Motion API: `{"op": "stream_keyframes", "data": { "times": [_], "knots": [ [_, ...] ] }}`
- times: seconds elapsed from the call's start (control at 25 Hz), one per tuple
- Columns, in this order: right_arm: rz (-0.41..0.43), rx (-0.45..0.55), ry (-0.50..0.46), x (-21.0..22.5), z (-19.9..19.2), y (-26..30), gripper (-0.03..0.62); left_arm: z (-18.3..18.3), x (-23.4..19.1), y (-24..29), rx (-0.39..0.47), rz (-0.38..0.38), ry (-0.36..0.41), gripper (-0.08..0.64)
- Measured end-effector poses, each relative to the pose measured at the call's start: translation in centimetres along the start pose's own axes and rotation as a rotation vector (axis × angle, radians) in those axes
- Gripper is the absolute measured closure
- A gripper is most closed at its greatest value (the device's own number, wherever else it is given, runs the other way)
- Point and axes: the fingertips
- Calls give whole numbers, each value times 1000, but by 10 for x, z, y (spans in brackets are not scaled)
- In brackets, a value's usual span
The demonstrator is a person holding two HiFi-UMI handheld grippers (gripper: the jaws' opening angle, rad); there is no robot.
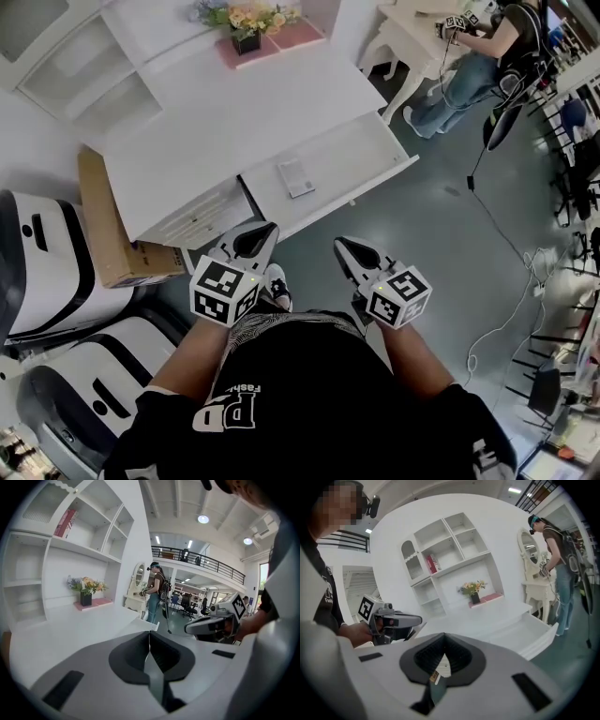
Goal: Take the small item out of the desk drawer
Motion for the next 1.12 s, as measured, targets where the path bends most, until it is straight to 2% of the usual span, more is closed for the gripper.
{"op": "stream_keyframes", "data": {
  "times": [0.56, 0.88, 1.12],
  "knots": [
    [-27, -34, -14, 32, 45, 65, 583, 34, -67, 42, 7, -18, 53, 545],
    [-54, -55, -21, 45, 51, 72, 583, 25, -77, 49, -12, -32, 38, 545],
    [-24, -67, -50, 48, 56, 81, 583, 26, -85, 52, 0, 0, 13, 545]
  ]
}}
Point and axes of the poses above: the fingertips, and each gripper's own axes: y forward along the fingers, x to its right, z out of its top, and after that the axes turned 10 degrees about z, right-handed
